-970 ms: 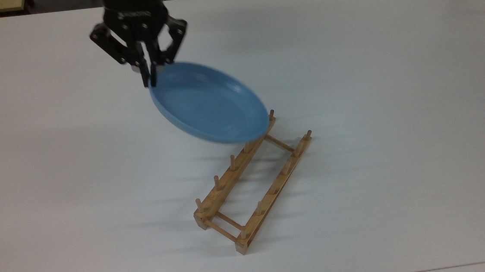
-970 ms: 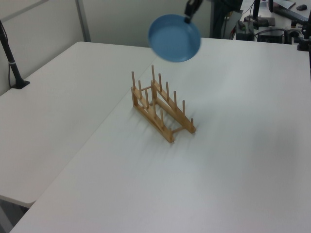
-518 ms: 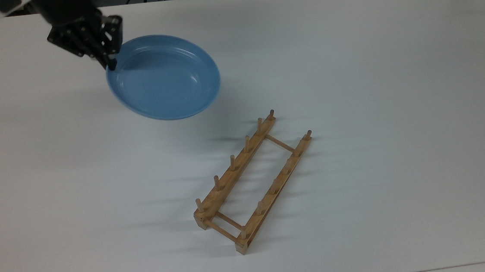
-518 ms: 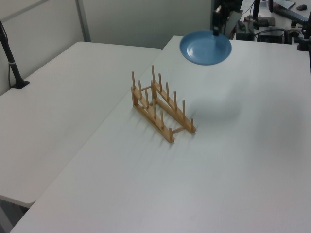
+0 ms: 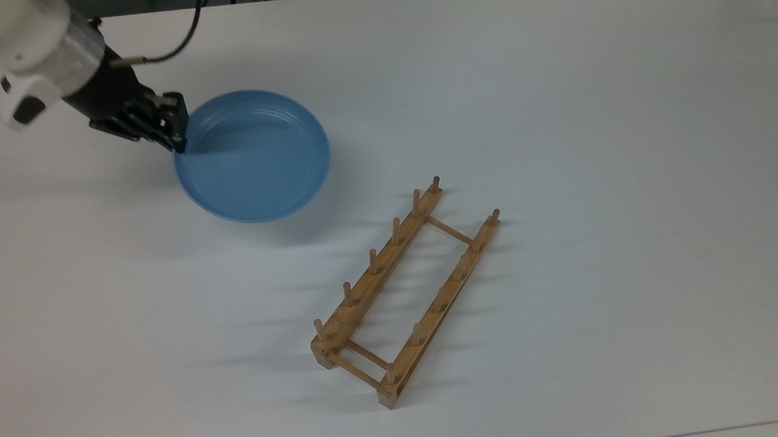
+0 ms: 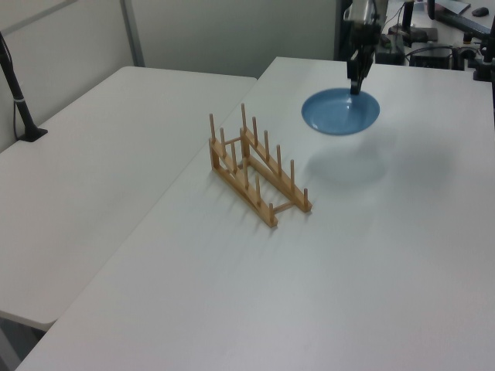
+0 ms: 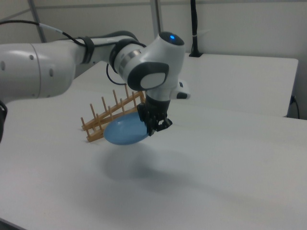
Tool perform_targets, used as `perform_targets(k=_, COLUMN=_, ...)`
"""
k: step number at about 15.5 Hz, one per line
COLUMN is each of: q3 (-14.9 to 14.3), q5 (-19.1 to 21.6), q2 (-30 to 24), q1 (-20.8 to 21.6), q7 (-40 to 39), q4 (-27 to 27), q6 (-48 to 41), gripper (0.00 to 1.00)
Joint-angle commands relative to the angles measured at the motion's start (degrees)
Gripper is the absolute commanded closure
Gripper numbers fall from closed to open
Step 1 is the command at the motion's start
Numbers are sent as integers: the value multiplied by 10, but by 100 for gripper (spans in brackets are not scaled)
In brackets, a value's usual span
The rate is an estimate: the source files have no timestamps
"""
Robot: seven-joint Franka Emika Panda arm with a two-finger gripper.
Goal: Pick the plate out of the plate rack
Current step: 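Carry the blue plate away from the rack and lower it flat onto the table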
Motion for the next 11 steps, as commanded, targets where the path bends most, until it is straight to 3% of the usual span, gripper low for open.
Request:
perform_targets(k=1, q3=-6, q5=14, q2=29, q1=10, q7=-20, q4=-3, q6=8, gripper=100)
perform_targets(k=11, q3=-5, q5=7, q2=81, q1=24, q7=-88, q4=-35, q6=96, gripper=100)
